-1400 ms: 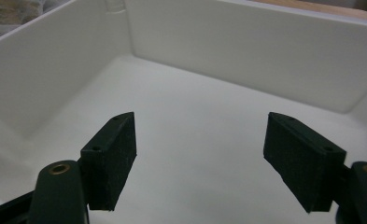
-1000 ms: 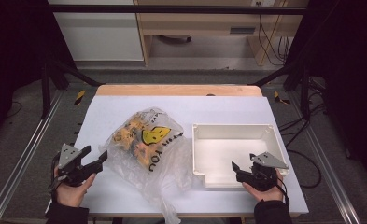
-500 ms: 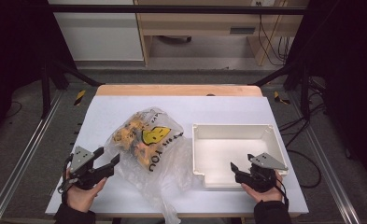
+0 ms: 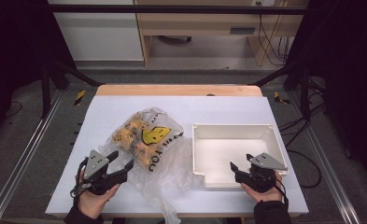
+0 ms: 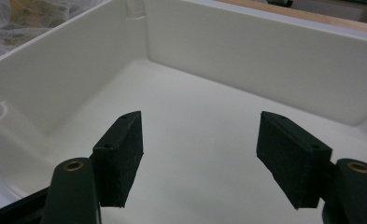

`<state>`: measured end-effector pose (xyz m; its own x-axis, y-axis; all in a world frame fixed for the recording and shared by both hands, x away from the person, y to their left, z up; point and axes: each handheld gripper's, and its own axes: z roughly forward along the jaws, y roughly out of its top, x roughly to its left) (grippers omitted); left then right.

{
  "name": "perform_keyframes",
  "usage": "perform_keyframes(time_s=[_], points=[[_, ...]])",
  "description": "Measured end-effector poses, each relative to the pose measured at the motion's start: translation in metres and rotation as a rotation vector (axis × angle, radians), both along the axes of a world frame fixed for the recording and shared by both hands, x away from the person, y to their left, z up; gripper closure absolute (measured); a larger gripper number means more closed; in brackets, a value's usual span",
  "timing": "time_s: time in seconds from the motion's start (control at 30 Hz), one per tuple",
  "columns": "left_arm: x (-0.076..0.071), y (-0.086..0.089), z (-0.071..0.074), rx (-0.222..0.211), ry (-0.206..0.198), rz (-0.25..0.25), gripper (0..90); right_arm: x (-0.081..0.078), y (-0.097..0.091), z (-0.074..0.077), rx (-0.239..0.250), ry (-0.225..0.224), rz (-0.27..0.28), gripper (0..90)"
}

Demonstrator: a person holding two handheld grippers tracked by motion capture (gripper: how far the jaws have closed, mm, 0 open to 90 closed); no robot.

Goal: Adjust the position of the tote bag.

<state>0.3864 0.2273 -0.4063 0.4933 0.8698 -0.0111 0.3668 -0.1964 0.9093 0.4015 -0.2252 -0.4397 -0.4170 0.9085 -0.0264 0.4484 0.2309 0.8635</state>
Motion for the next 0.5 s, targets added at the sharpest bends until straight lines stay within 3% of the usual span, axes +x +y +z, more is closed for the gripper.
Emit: perform_keyframes(time_s=[0.2,0.5], points=[[-0.003,-0.009,0.0,0.007,0.005,-0.022,34.9,0.0,0.0,0.0,0.0,-0.001,0.002,32.9],[-0.013,-0.037,-0.001,0.02,0.012,-0.108,33.9,0.0,0.0,0.0,0.0,0.002,0.002,32.8]])
